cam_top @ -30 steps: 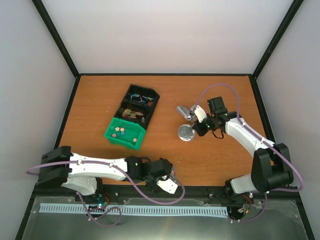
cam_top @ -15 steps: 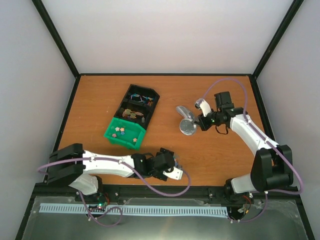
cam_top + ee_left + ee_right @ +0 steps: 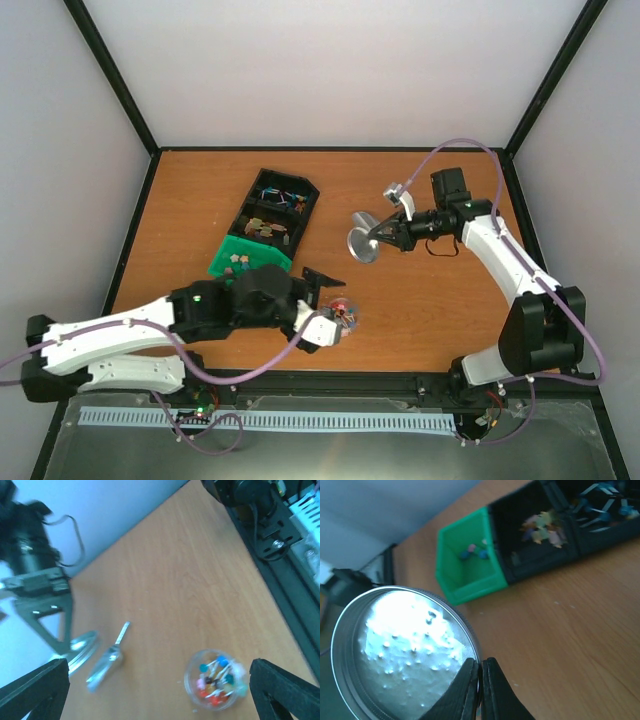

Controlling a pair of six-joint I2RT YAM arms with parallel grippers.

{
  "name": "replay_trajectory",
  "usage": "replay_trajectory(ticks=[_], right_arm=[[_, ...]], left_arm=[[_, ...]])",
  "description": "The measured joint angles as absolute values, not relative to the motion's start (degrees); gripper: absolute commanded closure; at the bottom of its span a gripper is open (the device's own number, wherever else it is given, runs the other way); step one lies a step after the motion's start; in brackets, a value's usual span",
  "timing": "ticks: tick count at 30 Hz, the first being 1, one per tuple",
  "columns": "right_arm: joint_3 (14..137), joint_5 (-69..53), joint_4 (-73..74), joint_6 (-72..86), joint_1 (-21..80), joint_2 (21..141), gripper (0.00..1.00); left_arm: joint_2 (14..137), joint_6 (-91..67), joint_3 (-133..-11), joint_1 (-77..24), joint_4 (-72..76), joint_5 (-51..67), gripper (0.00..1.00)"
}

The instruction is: Pack the candies

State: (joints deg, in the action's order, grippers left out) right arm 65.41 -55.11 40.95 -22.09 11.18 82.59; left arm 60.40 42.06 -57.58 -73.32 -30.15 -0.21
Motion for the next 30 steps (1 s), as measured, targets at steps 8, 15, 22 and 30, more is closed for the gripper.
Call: replay_trajectory(ticks=[8, 15, 22, 30], right_arm=[[67.2, -67.8, 54.9, -33.1, 13.9, 88.4, 0.97], [69.2, -72.1, 70.6, -45.9, 19.7, 92.9, 0.97], [69.3, -72.8, 73.3, -47.2, 23.5, 93.0, 0.97], [68.9, -72.4, 71.7, -45.6, 25.4, 92.5, 0.97]], left_arm=[[59.3, 55.7, -59.0, -68.2, -32.4, -2.0, 0.03], [63.7, 60.7, -63.2, -66.5, -36.1, 0.6, 0.21], [65.9, 61.0, -64.7, -66.5, -37.5, 4.4, 0.52], [69.1, 58.7, -66.7, -66.5, -38.7, 4.3, 0.87]])
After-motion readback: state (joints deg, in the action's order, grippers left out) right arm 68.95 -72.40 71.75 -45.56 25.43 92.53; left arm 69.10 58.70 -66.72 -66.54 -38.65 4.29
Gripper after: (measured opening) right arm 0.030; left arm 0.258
